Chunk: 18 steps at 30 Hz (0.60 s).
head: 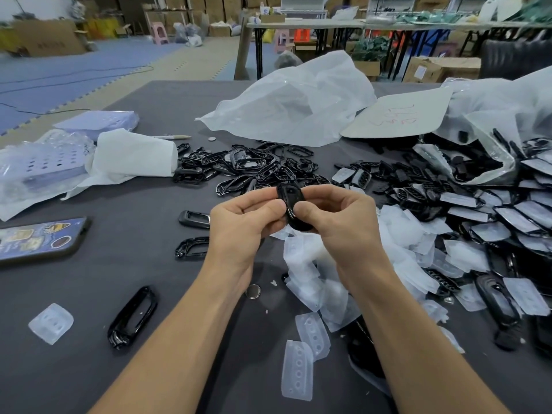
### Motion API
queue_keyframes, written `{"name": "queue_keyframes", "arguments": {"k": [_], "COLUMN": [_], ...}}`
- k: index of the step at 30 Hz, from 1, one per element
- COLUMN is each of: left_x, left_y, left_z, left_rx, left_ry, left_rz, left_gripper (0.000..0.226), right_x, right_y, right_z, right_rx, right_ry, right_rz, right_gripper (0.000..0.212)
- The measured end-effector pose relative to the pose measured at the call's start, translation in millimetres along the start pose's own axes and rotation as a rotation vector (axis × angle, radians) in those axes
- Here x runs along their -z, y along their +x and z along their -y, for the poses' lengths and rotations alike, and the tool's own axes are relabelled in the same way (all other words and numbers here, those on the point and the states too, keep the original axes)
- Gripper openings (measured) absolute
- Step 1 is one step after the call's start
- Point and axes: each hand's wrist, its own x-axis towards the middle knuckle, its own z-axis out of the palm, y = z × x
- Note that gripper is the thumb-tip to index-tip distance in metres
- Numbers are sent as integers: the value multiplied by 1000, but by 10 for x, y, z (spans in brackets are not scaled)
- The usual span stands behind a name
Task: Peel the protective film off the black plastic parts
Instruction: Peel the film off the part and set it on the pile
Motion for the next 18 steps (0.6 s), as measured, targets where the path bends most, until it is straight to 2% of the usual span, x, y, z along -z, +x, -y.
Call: {"name": "queue_keyframes", "arguments": {"k": [7, 10, 18], "left_x": [15, 4, -4], "left_y": [9, 6, -13], "left_z": [33, 25, 20], "left_rx": [9, 5, -20], "left_ry": [-9, -23, 32], "left_rz": [13, 6, -17], "left_gripper": [18, 19, 21], "right_x": [27, 25, 43], "right_y": [16, 7, 32], "right_z": [24, 14, -4], "right_rx": [-77, -62, -164], "right_ry": [127, 119, 96], "right_rz": [67, 77, 156], "right_gripper": [23, 21, 18]}}
